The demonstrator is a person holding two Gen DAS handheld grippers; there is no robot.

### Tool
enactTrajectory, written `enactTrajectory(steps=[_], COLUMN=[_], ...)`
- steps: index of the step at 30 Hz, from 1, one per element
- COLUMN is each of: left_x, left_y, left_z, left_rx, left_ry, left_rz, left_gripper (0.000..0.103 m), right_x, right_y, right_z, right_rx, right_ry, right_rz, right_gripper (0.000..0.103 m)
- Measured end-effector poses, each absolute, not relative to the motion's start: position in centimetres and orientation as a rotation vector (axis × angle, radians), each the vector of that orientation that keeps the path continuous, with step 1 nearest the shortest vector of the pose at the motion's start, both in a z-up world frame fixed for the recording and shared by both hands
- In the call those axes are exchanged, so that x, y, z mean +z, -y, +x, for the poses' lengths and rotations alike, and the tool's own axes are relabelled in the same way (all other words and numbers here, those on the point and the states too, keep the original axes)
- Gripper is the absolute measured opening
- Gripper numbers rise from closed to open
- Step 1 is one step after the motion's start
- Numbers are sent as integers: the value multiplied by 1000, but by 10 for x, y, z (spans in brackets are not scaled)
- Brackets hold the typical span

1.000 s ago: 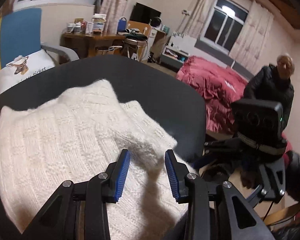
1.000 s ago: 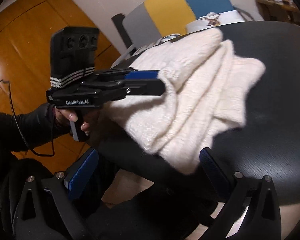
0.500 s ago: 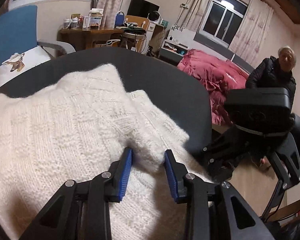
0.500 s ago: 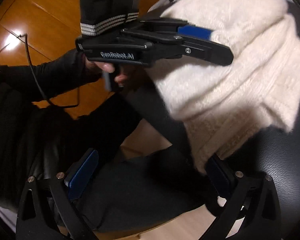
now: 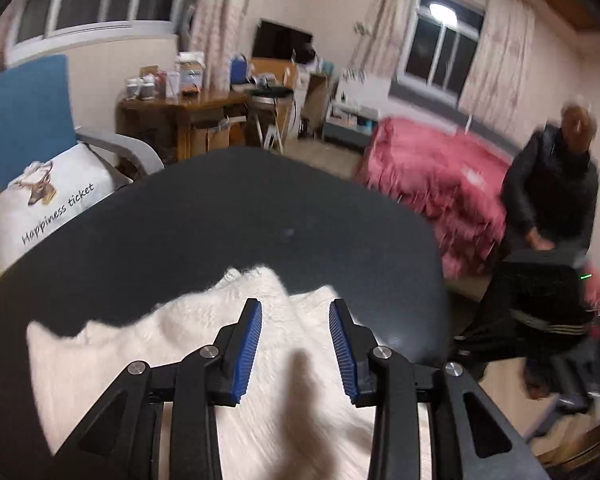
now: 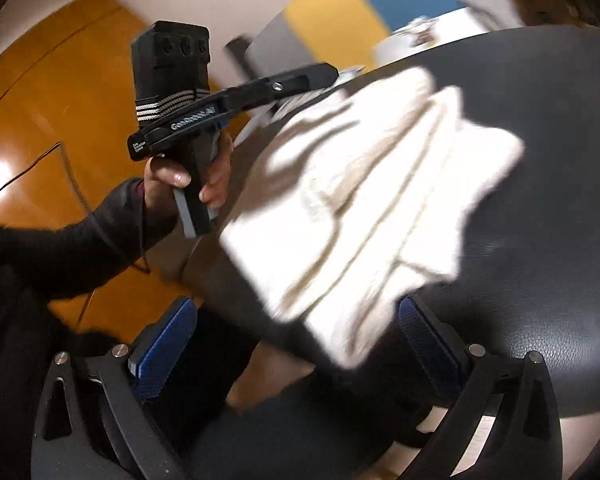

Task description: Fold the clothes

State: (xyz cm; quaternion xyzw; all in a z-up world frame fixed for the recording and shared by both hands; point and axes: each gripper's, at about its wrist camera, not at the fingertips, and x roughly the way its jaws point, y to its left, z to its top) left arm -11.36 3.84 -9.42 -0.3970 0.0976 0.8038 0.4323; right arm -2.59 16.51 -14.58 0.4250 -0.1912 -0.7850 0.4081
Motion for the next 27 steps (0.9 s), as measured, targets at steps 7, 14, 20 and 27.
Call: enactTrajectory(steps=[7, 14, 20, 27], left_x=[-98, -103, -108, -81], left_y=[-44, -35, -36, 2], left_z=[-132, -145, -138, -145], left_rx=[1975, 1970, 2066, 2103], left_ry=[-242, -130, -79, 94], left_rz=[-977, -1016, -1053, -1011], left_gripper=[37, 37, 30, 38], right_x=[-159, -149, -139, -124], right_y=[-147, -148, -160, -168], right_z=[-27, -24, -23, -9], right_rx=[-2146, -2235, -2446, -2356], right_ry=[660, 820, 1020, 940], right_rz=[1051, 962, 873, 938], right_gripper=[103, 103, 103, 102])
